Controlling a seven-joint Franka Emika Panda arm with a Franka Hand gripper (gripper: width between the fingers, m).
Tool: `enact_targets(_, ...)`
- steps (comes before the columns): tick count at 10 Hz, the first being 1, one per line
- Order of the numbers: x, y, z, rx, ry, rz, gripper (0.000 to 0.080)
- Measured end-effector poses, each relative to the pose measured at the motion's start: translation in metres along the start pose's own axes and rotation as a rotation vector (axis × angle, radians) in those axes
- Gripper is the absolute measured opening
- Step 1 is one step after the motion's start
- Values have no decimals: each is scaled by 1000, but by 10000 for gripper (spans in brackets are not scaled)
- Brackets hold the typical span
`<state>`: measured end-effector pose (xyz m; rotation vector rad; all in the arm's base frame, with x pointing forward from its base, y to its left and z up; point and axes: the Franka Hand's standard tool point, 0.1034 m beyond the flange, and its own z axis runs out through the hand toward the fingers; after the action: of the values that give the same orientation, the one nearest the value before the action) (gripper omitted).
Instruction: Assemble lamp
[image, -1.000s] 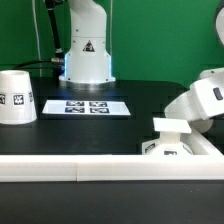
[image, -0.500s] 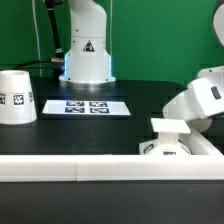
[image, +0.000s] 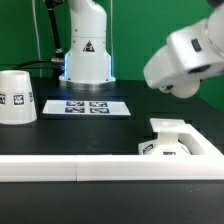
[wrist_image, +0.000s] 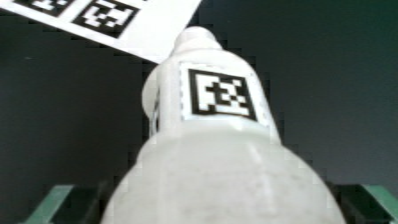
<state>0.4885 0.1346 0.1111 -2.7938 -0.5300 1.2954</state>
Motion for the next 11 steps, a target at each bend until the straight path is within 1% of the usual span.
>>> enact_targets(1,-9,8,-1,10,6,7,577)
enact_targets(2,1,10,-3,4,64,8,577)
enact_targets(3,8,11,-9,-11,163,11,577)
enact_targets(4,3,14,-9,-19,207,11,577)
enact_targets(5,1,25,-17,-25,290,-7,577)
enact_targets(6,-11,36,-26,-24,320,1,577)
enact_targets(7,-12,44,-39,-27,390,1,577)
enact_targets(8,-13,50,-47,-37,468,9,577)
enact_targets(9,-12,51,-46,-49,521,13,577)
enact_targets(10,-7,53,-49,-62,604,16,577)
enact_targets(11,-6,55,-51,-71,689,22,577)
